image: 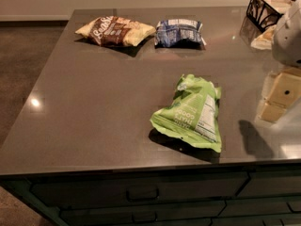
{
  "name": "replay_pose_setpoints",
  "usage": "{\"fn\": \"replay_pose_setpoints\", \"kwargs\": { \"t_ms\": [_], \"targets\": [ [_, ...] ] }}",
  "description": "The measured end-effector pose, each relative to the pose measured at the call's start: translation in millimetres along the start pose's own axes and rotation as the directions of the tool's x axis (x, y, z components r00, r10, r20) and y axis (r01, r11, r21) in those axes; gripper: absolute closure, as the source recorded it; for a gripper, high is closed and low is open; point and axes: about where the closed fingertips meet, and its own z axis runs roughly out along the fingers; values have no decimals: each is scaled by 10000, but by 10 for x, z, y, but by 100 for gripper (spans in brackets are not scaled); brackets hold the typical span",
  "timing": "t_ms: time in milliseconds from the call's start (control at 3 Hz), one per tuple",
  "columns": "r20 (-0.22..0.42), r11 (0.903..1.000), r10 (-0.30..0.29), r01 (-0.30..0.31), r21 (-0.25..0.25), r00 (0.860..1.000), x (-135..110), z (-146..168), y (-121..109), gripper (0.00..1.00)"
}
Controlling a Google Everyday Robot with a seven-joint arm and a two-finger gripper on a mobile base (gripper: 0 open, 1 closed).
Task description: Move green rice chip bag near brown chip bag
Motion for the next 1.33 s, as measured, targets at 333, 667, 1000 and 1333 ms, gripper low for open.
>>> {"fn": "replay_pose_setpoints", "kwargs": {
  "t_ms": [333,667,1000,1333],
  "targets": [
    [246,9946,-1041,1040,64,9943,-144,218,-160,0],
    [449,9732,-2263,2278,-304,9730,-290,502,-281,0],
    [827,9298,-3543,3603,-754,9315,-459,709,-266,0],
    [861,8728,-4634,4711,-1278,8820,-576,951,-232,0]
  ]
}}
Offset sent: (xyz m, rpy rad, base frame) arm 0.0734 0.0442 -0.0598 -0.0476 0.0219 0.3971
